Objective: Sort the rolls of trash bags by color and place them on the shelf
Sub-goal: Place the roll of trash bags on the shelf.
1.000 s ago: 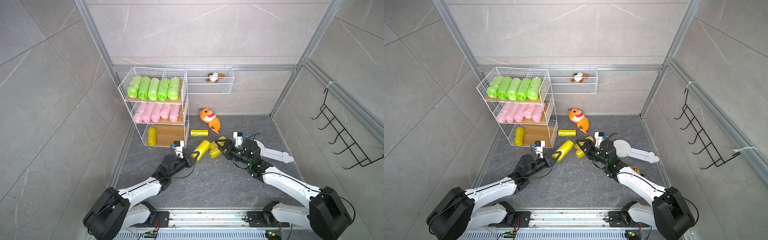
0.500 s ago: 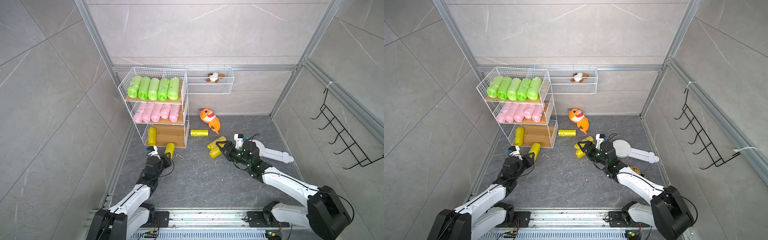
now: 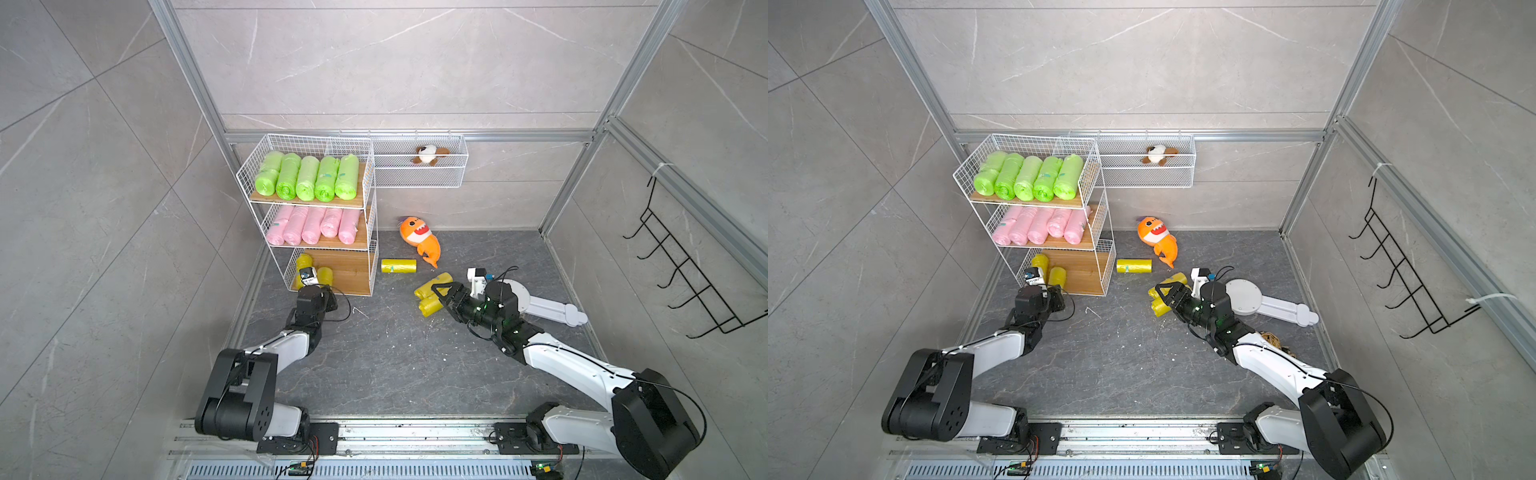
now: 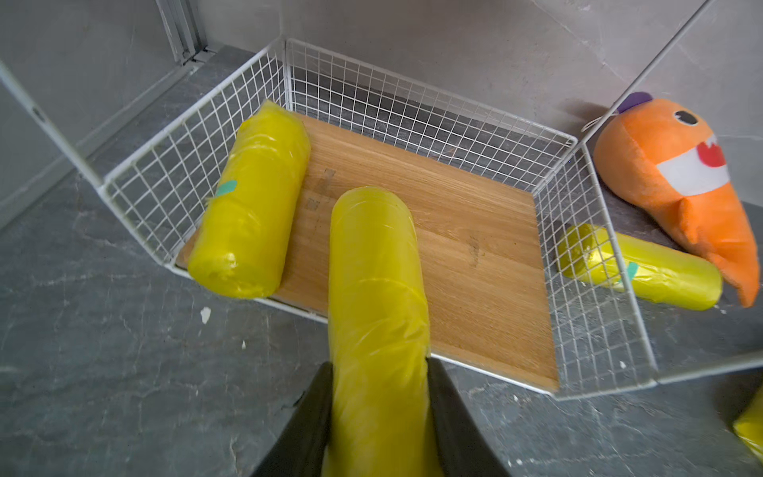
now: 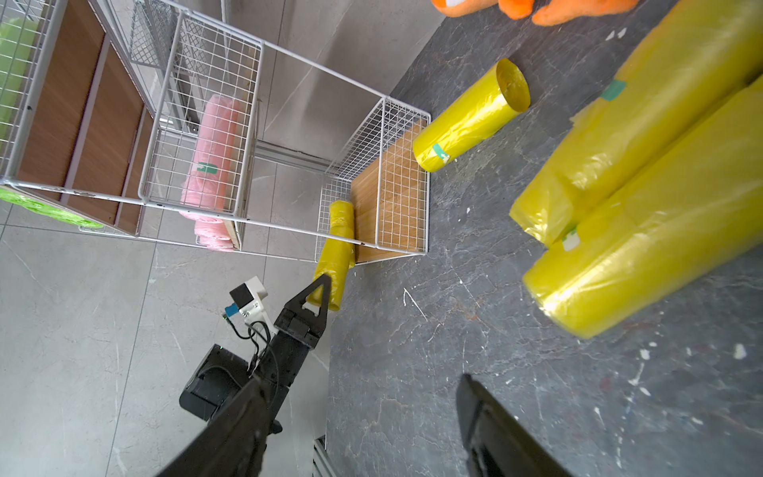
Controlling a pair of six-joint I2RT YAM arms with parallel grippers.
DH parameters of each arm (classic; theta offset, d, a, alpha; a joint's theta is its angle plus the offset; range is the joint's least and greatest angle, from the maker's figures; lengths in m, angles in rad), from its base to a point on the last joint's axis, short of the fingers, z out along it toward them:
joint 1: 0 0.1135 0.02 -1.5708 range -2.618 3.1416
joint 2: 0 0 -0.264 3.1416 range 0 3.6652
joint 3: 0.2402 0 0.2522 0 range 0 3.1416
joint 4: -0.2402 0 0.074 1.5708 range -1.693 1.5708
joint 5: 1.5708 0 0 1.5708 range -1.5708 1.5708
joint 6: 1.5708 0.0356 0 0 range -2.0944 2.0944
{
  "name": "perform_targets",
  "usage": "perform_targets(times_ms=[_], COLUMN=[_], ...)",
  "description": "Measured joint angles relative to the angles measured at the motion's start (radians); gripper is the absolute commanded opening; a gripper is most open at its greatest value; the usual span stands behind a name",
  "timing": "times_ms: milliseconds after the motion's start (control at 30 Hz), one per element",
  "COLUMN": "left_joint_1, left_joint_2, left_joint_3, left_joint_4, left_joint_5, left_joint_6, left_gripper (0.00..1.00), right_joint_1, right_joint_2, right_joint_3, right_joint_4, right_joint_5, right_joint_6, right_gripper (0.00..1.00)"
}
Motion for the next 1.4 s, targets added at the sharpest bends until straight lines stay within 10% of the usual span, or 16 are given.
perform_targets(times_ms=[667,1400], left_joint_1=[0.0,-0.001], left_joint_2=[0.298,0.42], left_joint_3=[0.214,0.29], left_joint_4=[-0.009,0.0], left_joint_5=[-0.176,-0.334], left_joint_6=[0.467,0.664], left_gripper=[0.4,0.57], right_joint_1=[-0.018,-0.029], right_joint_2=[0.024,0.048], right_joint_3=[0.0,0.0], right_joint_4=[0.0,0.009], right_joint_5=[-0.041,-0.056], right_joint_6=[-0.003,-0.003], right_gripper=[0.76,0.76])
